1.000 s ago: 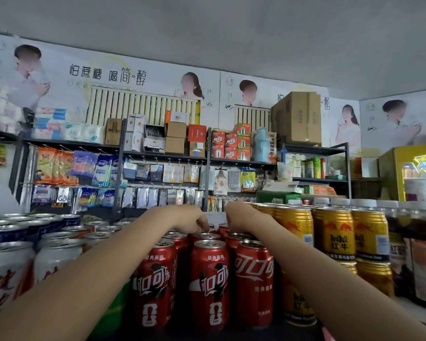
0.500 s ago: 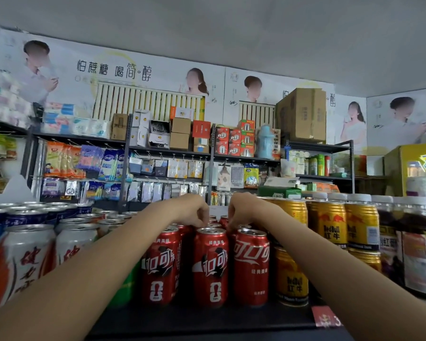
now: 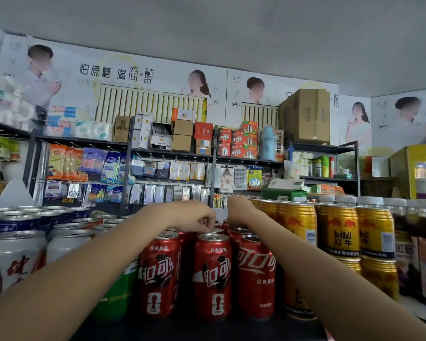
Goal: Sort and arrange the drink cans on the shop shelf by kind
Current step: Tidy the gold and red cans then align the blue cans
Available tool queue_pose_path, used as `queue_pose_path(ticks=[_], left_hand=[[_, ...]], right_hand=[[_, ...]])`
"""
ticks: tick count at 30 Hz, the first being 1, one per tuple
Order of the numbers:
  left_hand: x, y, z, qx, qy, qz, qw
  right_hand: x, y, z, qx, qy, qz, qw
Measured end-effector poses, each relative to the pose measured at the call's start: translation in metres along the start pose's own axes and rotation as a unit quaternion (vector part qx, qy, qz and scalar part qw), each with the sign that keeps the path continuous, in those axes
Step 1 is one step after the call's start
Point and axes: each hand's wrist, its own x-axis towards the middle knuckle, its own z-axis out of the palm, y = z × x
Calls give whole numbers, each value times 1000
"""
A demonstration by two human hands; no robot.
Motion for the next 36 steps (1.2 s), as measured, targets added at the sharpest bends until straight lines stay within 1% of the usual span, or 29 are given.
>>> queue_pose_path(ticks=[3,6,10,12,14,17,21,23,28,30,33,34,36], left_hand=[[2,2,-4,2,-13,10,1000],[5,4,-6,14,-38,9,999],[11,4,-10,30,-49,-8,998],[9,3,-10,17,-52,-16,998],[6,0,-9,-10,-47,-24,999],[-2,1,-9,-34,-35,-38,998],[-9,7,-13,-47,-15,-39,998],[-11,11,-11,-52,0,-40,998],[-11,16,4,-27,46,-57,997],[-12,16,5,-34,51,-55,997],[-11,18,3,-40,53,-55,996],[-11,20,2,-33,52,-55,997],[-12,22,1,-18,52,-56,997]], right_hand=[[-1,1,1,12,1,-18,1000],[1,1,4,26,-14,-28,999],[2,1,-1,40,-40,-37,998],[-2,2,-6,45,-52,-33,997],[-7,5,-12,59,-53,-35,996],[-21,11,-24,71,-32,-51,996],[-45,18,-39,82,-73,-66,992],[-51,17,-38,67,-87,-64,992],[-49,7,-31,35,-55,-74,995],[-49,6,-24,28,-26,-70,997],[-48,5,-14,48,22,-52,997],[-49,5,-14,52,25,-56,997],[-54,8,-18,66,3,-77,995]])
